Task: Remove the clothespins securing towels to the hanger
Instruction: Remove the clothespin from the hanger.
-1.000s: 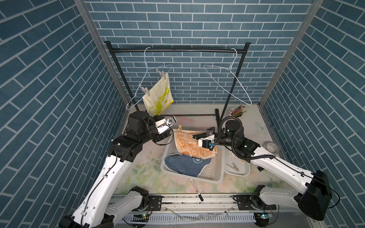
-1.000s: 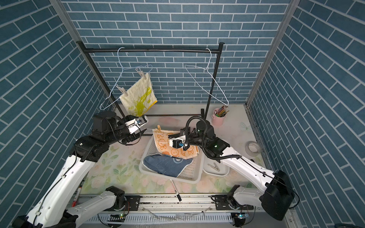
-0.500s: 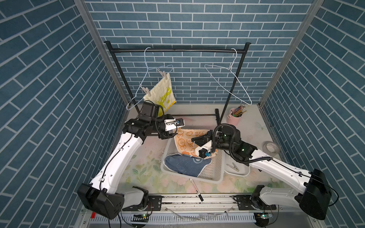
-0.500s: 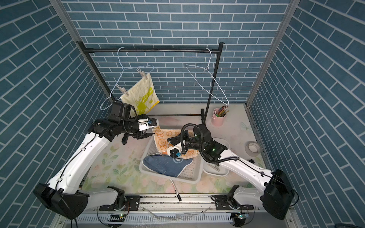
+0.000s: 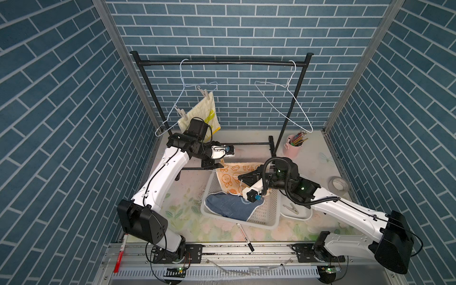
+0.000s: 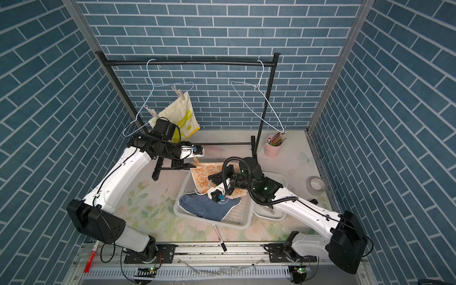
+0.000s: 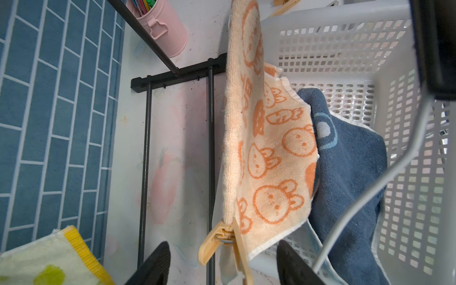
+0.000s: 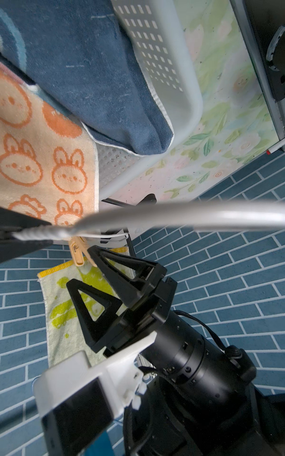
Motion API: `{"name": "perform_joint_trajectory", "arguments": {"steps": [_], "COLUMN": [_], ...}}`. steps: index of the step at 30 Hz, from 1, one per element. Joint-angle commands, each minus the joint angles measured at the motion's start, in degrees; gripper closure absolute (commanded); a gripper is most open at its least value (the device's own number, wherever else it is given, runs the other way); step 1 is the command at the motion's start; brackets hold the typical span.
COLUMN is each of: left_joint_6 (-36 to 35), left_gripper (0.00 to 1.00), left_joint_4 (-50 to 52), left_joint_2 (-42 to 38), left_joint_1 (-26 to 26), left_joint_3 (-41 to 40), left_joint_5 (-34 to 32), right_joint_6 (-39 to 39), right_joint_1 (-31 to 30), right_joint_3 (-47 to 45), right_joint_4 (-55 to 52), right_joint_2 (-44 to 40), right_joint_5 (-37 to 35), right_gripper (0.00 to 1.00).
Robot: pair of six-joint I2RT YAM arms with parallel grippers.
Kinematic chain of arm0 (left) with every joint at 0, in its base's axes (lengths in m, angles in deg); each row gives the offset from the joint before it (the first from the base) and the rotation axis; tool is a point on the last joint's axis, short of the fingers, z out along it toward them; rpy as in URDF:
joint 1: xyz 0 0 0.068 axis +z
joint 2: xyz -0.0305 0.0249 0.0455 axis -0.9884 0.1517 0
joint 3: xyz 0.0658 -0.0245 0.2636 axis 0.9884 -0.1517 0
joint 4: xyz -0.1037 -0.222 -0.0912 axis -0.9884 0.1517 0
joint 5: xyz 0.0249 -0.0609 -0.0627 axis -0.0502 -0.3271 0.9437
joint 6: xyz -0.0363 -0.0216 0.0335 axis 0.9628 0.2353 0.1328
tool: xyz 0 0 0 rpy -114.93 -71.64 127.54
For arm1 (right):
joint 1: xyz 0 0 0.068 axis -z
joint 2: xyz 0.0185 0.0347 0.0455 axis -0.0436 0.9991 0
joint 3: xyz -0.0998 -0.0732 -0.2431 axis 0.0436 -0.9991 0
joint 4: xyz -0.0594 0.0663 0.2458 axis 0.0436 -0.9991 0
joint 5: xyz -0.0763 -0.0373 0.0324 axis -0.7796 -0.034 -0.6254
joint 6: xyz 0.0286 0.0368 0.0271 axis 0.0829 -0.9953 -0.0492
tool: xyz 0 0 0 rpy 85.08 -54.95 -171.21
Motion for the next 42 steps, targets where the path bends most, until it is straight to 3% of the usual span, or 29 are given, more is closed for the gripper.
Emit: {"name": "perform_joint_trajectory", "arguments": {"steps": [1, 13, 35, 42], "left_joint_6": [-1.2, -3.1, -3.4, -3.3], "left_gripper": [0.32, 0.45, 0.7, 0.86], "left_joint_4": [2.8, 1.1, 1.0, 1.1], "left_joint_2": [0.7, 2.3, 2.1, 1.8], "left_joint_1": [0.0, -2.2, -3.3, -3.5], "left_joint_3": [0.1, -1.6, -1.1, -0.8], "left_joint_5": [-1.1, -8.7, -8.1, -7.4], "right_joint_6": [3.0, 2.4, 1.5, 1.1], "right_joint_1": [-0.4, -0.5, -0.7, -0.6], "right_joint_3": [0.3, 0.5, 1.0, 1.3], "right_joint_4": [0.8, 1.2, 0.9, 0.5], "right_joint_2": [-0.9, -0.5, 0.5, 0.7], "right_joint_5": [-0.2, -0.1, -0.3, -0.9], "right_gripper": [1.0, 1.0, 1.0, 1.0]}}
